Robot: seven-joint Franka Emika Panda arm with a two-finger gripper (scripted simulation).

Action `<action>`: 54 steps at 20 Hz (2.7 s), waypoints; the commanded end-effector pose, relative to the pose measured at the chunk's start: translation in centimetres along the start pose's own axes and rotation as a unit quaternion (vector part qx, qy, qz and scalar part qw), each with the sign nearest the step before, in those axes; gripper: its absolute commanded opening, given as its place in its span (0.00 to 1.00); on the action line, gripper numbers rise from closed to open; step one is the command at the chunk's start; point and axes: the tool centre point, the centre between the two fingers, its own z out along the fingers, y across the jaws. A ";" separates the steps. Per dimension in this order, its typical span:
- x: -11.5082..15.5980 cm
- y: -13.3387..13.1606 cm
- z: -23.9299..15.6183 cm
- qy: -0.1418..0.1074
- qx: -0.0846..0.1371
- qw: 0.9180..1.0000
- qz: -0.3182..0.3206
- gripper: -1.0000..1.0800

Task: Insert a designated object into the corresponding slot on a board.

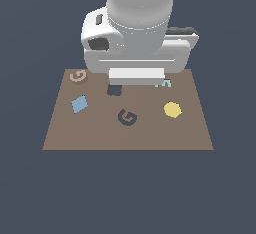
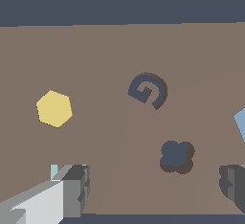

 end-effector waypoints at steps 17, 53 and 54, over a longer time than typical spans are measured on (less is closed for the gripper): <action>0.3 5.5 2.3 0.007 0.002 0.990 0.143 0.96; -8.5 19.7 10.9 0.025 0.009 0.830 0.557 0.96; -8.5 19.7 11.2 0.025 0.009 0.830 0.558 0.96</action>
